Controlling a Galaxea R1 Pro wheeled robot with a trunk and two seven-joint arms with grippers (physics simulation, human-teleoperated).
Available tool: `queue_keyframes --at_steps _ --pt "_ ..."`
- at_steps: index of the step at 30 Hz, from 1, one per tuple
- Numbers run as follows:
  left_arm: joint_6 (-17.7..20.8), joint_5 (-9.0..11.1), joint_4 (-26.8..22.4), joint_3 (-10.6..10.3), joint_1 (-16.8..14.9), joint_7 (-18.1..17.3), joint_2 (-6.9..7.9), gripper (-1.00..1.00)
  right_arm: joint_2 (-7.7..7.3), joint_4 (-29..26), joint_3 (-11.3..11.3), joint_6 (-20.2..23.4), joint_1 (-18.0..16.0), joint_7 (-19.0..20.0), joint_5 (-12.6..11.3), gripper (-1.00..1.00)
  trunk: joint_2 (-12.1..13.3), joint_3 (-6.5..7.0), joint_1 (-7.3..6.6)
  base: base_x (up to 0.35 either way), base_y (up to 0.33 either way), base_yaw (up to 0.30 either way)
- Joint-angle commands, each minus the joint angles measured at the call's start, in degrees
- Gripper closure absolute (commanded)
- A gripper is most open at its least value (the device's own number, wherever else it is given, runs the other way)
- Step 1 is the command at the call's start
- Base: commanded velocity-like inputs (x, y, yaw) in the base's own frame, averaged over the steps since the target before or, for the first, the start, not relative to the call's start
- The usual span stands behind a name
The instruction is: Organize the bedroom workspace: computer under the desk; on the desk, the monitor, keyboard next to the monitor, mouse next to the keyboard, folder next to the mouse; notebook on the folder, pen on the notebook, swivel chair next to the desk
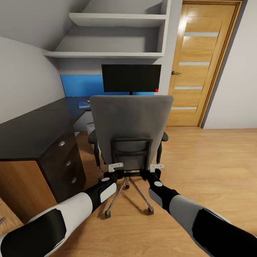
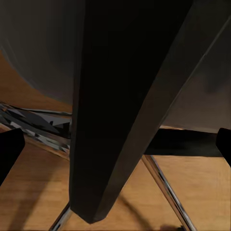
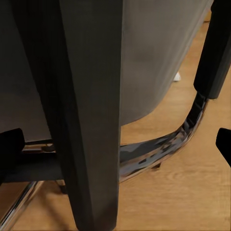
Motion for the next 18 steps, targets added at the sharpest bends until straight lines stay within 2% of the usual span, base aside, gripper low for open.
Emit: queue_keyframes --at_steps 1,18 --pt "-0.31 -0.08 -0.08 -0.29 -0.09 0.29 0.02 -1.0 0.0 -0.02 0.33 -0.21 -0.06 -0.27 -0.3 -1.0 -0.02 -0.04 0.02 0.323 0.0 0.0" --pt "-0.31 -0.07 -0.08 -0.29 -0.09 0.3 0.1 -1.0 0.0 0.02 0.32 -0.21 -0.06 -0.27 -0.3 -1.0 -0.02 -0.04 0.02 0.324 0.0 0.0"
